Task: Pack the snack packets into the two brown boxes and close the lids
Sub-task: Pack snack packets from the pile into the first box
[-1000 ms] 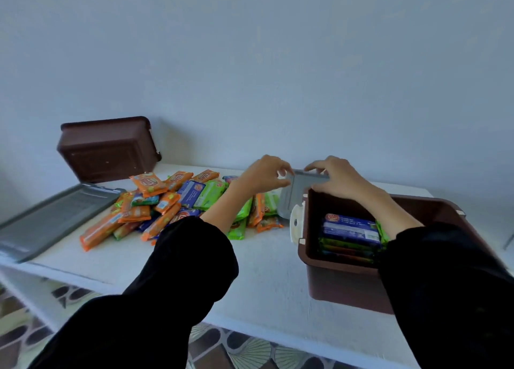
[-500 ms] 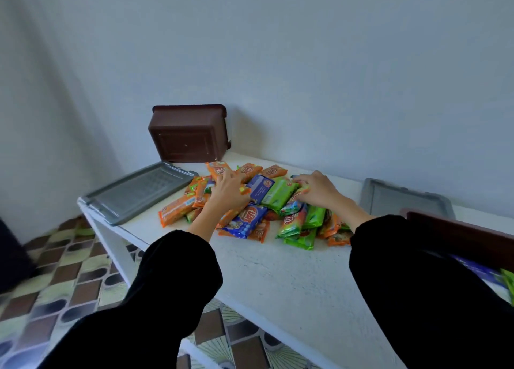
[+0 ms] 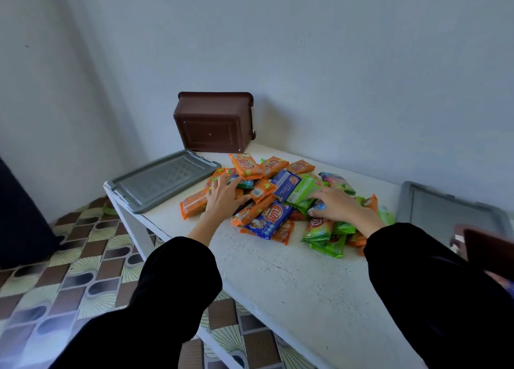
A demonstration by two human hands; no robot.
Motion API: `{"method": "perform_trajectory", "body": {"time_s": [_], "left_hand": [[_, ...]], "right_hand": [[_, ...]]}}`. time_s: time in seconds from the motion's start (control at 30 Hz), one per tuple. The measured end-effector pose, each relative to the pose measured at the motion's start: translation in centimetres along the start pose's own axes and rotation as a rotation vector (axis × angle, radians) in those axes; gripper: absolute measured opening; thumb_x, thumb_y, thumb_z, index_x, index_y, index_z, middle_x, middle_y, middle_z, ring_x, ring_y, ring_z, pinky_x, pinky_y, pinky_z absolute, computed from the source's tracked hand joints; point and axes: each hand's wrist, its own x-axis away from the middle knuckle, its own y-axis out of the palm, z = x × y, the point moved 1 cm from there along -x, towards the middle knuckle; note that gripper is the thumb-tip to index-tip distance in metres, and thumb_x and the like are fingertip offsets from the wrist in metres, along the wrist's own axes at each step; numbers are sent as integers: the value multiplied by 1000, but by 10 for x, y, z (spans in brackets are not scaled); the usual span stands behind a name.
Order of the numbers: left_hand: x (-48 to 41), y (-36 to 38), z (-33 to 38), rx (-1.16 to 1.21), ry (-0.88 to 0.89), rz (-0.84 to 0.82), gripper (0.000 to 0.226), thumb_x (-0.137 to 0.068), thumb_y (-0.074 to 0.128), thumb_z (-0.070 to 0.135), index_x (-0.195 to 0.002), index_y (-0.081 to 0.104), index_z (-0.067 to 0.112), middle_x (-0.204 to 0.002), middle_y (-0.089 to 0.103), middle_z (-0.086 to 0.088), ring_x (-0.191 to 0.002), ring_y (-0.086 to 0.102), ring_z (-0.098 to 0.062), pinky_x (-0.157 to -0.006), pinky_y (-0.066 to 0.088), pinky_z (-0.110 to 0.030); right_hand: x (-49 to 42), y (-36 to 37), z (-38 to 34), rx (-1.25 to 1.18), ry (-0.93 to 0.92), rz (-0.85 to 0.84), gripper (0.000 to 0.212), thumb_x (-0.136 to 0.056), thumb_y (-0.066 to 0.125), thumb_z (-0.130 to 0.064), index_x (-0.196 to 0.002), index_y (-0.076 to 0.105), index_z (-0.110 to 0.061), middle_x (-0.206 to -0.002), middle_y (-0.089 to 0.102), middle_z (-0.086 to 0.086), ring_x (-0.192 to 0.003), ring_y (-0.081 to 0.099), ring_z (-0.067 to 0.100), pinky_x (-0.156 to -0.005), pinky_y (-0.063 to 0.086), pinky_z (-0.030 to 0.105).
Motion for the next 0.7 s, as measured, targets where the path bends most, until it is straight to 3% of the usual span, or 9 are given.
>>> {"method": "perform_trajectory", "body": {"time_s": [0.13, 0.23, 0.3, 0.4, 0.5, 0.6, 0.7], "left_hand": [[-8, 2, 13, -12, 21, 169, 53, -88, 55, 45, -131, 43, 17, -140, 33, -11, -130, 31, -30, -108, 30, -48], [-18, 0, 26, 15, 63, 213, 51, -87, 58, 38, -126, 42, 10, -135, 39, -12, -123, 38, -30, -103, 36, -46], [-28, 1, 34, 11, 103, 151, 54, -88, 56, 39, -132, 38, 14, -142, 35, -11, -129, 33, -31, -104, 35, -49], [-41, 6, 42, -55, 142, -9, 59, -93, 45, 44, -144, 25, 24, -154, 19, -7, -143, 12, -29, -111, 19, -56], [-45, 7, 45, -129, 156, -87, 53, -97, 33, 47, -145, 24, 27, -151, 25, -7, -142, 14, -27, -112, 14, -57], [-43, -3, 50, -252, 166, 5, 51, -97, 29, 47, -145, 26, 28, -142, 40, -8, -136, 28, -30, -109, 11, -64], [-46, -14, 58, -271, 131, 70, 49, -97, 33, 39, -145, 27, 27, -133, 51, -10, -131, 37, -30, -109, 3, -66]], "right_hand": [[5, -8, 6, -88, 32, -32, 62, -85, 60, -43, -139, 40, -22, -139, 48, 8, -125, 47, 25, -99, 40, 33], [12, -18, 17, -211, 21, -74, 60, -81, 67, -39, -135, 46, -22, -138, 49, 6, -125, 46, 23, -100, 36, 29], [17, -25, 23, -269, -5, -109, 53, -78, 72, -34, -127, 55, -23, -134, 53, 2, -124, 47, 19, -98, 35, 24], [24, -36, 29, -359, -29, -216, 51, -78, 73, -20, -126, 57, -21, -129, 53, -1, -120, 46, 11, -93, 34, 19], [26, -40, 32, -420, -29, -288, 51, -81, 70, -22, -129, 54, -19, -122, 52, -4, -115, 46, 7, -91, 33, 19], [16, -32, 24, -381, 17, -97, 39, -83, 63, -41, -118, 61, -23, -120, 61, 3, -111, 55, 17, -89, 40, 26], [5, -13, 7, -132, 110, 46, 45, -82, 61, -48, -115, 60, -18, -125, 56, 9, -112, 54, 23, -88, 46, 34]]}}
